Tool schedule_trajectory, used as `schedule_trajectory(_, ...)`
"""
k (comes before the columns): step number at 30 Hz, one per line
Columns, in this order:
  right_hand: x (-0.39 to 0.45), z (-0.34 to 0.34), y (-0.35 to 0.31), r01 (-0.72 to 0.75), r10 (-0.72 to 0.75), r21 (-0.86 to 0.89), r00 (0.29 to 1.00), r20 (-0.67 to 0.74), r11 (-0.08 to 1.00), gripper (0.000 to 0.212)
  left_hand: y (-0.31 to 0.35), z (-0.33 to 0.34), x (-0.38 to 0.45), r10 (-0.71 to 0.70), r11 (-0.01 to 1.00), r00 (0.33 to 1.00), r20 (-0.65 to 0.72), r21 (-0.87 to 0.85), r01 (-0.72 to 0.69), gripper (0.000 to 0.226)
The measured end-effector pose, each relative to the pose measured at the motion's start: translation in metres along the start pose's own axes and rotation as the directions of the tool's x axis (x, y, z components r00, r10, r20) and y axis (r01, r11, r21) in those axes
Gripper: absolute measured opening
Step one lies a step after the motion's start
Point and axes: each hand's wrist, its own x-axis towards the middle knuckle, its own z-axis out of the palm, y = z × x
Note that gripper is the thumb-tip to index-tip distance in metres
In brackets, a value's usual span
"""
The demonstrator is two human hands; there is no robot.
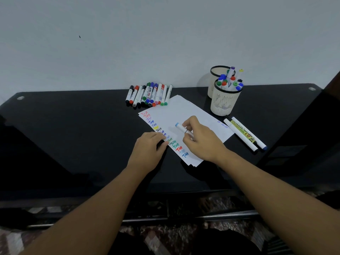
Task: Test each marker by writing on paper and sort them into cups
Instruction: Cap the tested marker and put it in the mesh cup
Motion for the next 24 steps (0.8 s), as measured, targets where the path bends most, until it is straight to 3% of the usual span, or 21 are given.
schedule_trajectory(5, 0.002, 0.002, 0.002, 0.045, -0.045, 0.025, 0.998, 0.035, 0.999, 0.052, 0.001, 0.0, 0.001, -0.017, 1.0, 1.0, -0.009, -0.009, 0.017, 0.025)
schedule_trajectory(15, 0.002, 0.005, 0.005, 0.125, -0.119, -0.054, 0.988, 0.1, 0.991, 0.032, 0.002, 0.0, 0.001, -0.027, 0.999, 0.999, -0.022, -0.035, 0.026, 0.024)
schedule_trajectory(22, 0.007, -0.001, 0.01, 0.017, -0.021, 0.042, 0.994, 0.11, 0.999, 0.049, 0.002, 0.0, 0.001, -0.036, 0.999, 0.999, -0.017, -0.036, 0.036, 0.025)
schedule_trajectory(24, 0.011, -0.009, 0.006, -0.017, 0.013, 0.033, 0.994, 0.107, 0.999, 0.046, 0.002, 0.0, 0.001, -0.039, 0.999, 0.999, -0.017, -0.034, 0.038, 0.026)
